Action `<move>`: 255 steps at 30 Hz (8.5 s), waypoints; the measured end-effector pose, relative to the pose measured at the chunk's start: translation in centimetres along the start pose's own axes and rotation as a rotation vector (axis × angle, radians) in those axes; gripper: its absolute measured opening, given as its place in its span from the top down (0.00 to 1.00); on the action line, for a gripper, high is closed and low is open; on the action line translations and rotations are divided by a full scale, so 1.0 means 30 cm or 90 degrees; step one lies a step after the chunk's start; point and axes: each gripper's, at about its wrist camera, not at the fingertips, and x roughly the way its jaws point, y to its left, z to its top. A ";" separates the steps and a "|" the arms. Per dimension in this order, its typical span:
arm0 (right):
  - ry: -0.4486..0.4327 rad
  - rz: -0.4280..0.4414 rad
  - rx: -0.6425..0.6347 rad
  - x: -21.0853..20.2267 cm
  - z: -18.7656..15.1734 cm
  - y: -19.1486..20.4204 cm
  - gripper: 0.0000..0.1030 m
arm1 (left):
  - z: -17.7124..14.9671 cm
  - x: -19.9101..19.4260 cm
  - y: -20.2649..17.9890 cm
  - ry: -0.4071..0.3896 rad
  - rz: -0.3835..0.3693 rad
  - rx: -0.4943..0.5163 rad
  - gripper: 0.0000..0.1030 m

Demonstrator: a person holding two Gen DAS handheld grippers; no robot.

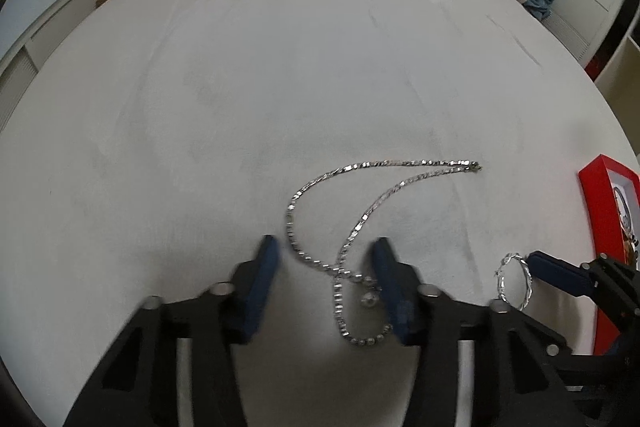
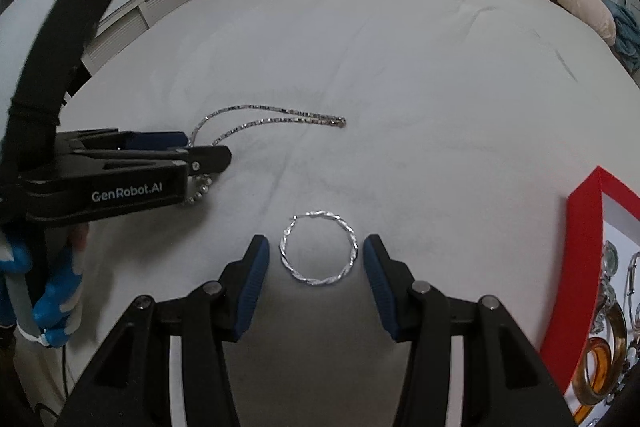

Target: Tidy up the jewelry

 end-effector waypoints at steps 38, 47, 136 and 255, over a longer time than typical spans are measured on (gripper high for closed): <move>-0.147 -0.047 0.015 -0.571 -0.059 0.054 0.63 | -0.102 -0.552 -0.210 -0.171 -0.004 0.088 0.97; -0.197 -0.078 0.034 -0.800 -0.152 0.010 0.63 | -0.149 -0.738 -0.346 -0.214 -0.014 0.122 0.97; -0.062 -0.163 0.159 -0.742 -0.422 -0.373 0.51 | -0.256 -0.480 -0.654 -0.083 -0.074 0.113 0.25; -0.151 -0.209 0.146 -1.057 -0.595 0.095 0.17 | -0.655 -0.952 -0.302 -0.215 0.035 0.001 0.01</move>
